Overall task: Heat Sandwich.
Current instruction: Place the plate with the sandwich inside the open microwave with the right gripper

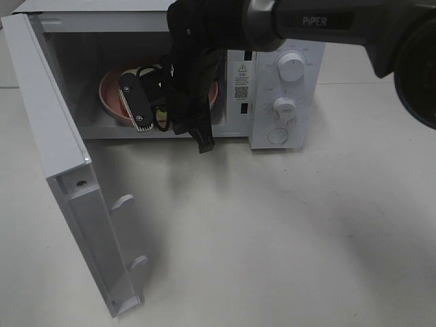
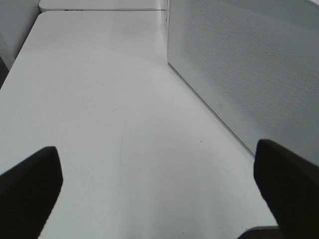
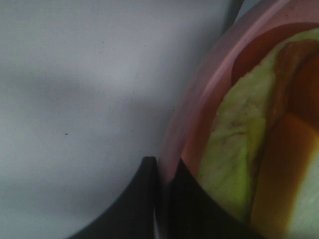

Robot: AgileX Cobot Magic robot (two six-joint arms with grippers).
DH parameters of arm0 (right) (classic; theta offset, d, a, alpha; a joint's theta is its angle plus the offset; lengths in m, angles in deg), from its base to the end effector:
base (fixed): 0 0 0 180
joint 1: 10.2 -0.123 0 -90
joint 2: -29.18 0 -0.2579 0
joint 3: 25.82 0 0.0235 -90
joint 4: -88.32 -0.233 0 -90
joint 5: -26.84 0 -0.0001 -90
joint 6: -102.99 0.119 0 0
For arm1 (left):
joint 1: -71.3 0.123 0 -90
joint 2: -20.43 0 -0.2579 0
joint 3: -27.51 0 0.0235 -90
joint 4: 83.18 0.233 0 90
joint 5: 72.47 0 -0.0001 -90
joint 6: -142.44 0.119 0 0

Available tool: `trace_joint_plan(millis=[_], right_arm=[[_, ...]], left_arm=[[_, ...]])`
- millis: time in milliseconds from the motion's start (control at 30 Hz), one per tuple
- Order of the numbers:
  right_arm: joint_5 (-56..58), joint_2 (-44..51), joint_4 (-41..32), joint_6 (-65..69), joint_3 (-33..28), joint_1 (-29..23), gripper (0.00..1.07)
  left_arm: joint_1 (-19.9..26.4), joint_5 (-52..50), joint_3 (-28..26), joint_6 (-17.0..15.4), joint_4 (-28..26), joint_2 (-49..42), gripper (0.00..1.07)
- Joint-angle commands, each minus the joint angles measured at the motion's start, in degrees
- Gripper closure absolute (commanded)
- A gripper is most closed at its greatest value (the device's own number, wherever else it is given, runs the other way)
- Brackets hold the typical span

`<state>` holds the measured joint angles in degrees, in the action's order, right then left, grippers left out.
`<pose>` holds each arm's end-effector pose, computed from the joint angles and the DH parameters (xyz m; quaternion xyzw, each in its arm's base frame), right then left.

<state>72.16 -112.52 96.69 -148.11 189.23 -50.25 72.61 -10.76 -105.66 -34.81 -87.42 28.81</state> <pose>0.3818 0.3049 0.1344 -0.8192 0.5163 -0.1251 0.2159 0.0289 -0.0071 0.2591 0.0128 0.8516 -0.0184 0.5237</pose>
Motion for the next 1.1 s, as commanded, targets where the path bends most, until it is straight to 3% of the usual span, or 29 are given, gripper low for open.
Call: trace_joint_plan(millis=[33, 433, 1100], right_arm=[[-0.46, -1.15, 0.23, 0.69, 2.64, 0.00, 1.07], [-0.34, -5.27, 0.46, -1.20, 8.94, 1.32, 1.07], [-3.44, -8.31, -1.32, -4.35, 12.43, 3.32, 1.06]], left_arm=[[-0.06, -0.57, 0.06, -0.17, -0.29, -1.09, 0.06], [-0.06, -0.57, 0.06, -0.17, -0.29, -1.09, 0.06], [-0.06, -0.57, 0.06, -0.17, -0.29, -1.09, 0.06]])
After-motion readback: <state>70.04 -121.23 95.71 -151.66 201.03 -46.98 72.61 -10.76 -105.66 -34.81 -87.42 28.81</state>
